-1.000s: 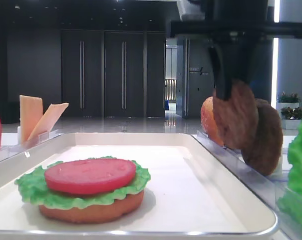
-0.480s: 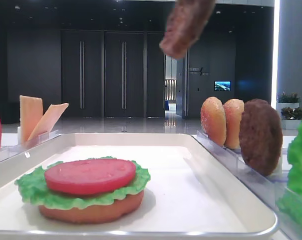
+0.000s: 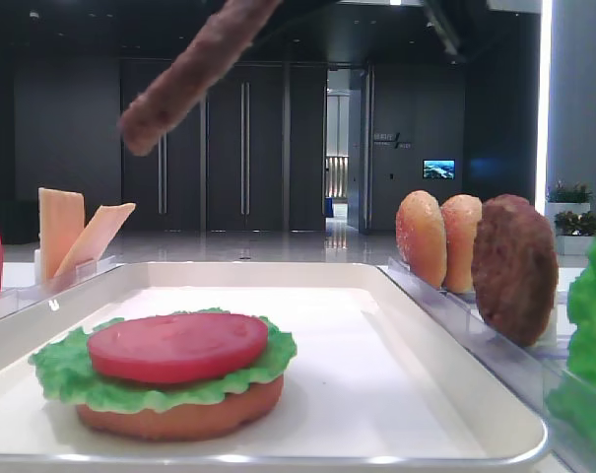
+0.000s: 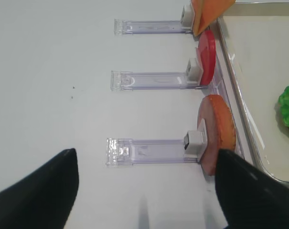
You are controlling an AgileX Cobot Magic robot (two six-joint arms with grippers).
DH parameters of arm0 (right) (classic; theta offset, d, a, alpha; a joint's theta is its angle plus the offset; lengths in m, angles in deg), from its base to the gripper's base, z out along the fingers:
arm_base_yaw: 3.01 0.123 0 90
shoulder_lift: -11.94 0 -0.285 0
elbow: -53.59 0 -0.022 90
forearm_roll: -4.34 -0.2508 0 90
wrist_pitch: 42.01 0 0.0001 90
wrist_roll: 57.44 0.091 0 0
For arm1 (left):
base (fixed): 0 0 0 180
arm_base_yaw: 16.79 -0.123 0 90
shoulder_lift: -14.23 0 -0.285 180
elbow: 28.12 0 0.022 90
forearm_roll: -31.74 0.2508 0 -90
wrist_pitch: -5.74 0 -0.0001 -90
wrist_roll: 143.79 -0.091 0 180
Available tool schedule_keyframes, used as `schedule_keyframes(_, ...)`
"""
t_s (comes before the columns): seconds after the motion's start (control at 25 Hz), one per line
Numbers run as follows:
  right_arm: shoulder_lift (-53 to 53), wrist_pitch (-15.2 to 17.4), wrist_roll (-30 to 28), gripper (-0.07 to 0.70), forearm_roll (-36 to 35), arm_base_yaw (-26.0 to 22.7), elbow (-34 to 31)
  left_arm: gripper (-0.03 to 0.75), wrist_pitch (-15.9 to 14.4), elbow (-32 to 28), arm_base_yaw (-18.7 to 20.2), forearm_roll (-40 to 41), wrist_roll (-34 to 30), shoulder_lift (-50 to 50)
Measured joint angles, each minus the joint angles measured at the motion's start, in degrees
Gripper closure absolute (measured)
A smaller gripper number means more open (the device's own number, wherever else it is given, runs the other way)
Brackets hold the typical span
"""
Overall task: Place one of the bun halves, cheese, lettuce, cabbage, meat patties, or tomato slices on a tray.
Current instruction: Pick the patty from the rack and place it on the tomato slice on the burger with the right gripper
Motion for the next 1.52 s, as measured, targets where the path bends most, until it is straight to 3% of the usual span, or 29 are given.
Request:
schedule_keyframes(0.16, -4.02, 0.56, -11.97, 0.514, -12.57, -0.01, -0.77, 0.024, 0.00, 0.00, 0.00, 0.00, 0.00, 0.00)
schedule_keyframes(0.36, -8.61, 1.64, -17.13, 0.514, -17.25, 0.06, -1.01, 0.024, 0.00, 0.00, 0.00, 0.00, 0.00, 0.00)
schedule_keyframes(0.84, -15.48, 1.91, -23.50, 0.514, -20.70, 0.21, -1.01, 0.024, 0.00, 0.00, 0.00, 0.00, 0.00, 0.00)
schedule_keyframes(1.52, -18.33, 1.12, -27.12, 0.515, -22.57, -0.03, -1.01, 0.024, 0.00, 0.00, 0.00, 0.00, 0.00, 0.00)
